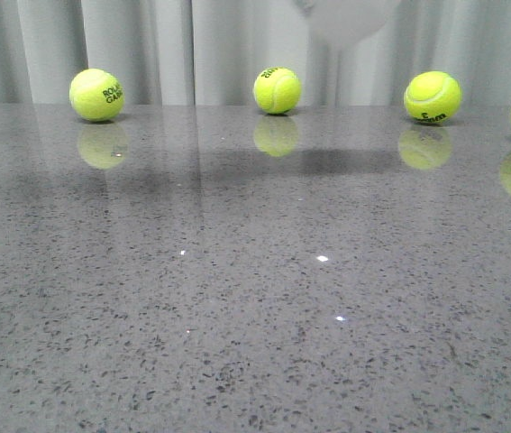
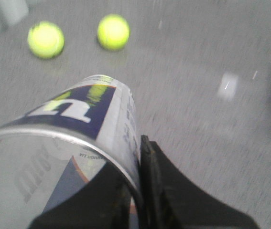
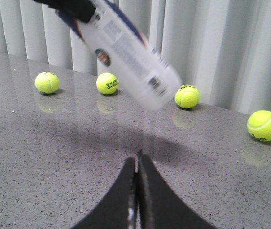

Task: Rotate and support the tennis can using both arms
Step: 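Rotate the can upright with the left gripper and lower it onto the table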

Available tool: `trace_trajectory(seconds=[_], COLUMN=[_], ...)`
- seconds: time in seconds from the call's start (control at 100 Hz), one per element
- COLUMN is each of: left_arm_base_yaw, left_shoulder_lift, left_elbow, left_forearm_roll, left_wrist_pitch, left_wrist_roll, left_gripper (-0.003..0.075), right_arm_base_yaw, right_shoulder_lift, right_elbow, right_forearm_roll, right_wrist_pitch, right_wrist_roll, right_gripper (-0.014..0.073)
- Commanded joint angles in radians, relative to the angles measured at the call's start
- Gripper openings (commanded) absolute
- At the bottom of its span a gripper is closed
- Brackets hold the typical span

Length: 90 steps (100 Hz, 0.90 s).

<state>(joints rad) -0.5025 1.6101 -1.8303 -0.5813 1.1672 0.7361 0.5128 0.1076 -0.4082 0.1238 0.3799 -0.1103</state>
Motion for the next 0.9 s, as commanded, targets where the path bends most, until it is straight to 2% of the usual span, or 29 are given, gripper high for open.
trace_trajectory(seconds=[0.0,0.09,0.21,0.67,0.72,0.79,0.89], left_arm_base_yaw=[-0.065,-0.11,-0.134,-0.13,-0.129,-0.129,-0.129], left_shoulder_lift=[-0.039,-0.037,-0.019,0.064,0.066,0.066,0.066], left_elbow=[-0.052,-0.052,-0.05,-0.05,-0.05,-0.05,-0.061], left_forearm_roll=[0.204,0.358,0.453,0.467,0.467,0.465,0.464], left_wrist_pitch=[0.005,0.049,0.111,0.111,0.111,0.111,0.109], left_wrist_roll=[-0.09,-0.133,-0.164,-0.18,-0.185,-0.191,-0.191], left_gripper=[-0.0019,-0.0019,-0.0019,-0.0013,0.001,0.0086,0.0268], right_arm_base_yaw=[-0.005,-0.005,-0.005,-0.005,-0.005,-0.005,-0.005], right_shoulder_lift=[0.011,0.011,0.011,0.011,0.011,0.011,0.011], right_elbow=[-0.024,-0.024,-0.024,-0.024,-0.024,-0.024,-0.024], right_forearm_roll=[-0.006,-0.006,-0.006,-0.006,-0.006,-0.006,-0.006], right_wrist_pitch=[-0.075,-0.075,-0.075,-0.076,-0.076,-0.076,-0.076], right_wrist_roll=[-0.003,-0.003,-0.003,-0.003,-0.003,-0.003,-0.003], right_gripper=[-0.0061,-0.0061,-0.0061,-0.0061,-0.0061,-0.0061,-0.0061])
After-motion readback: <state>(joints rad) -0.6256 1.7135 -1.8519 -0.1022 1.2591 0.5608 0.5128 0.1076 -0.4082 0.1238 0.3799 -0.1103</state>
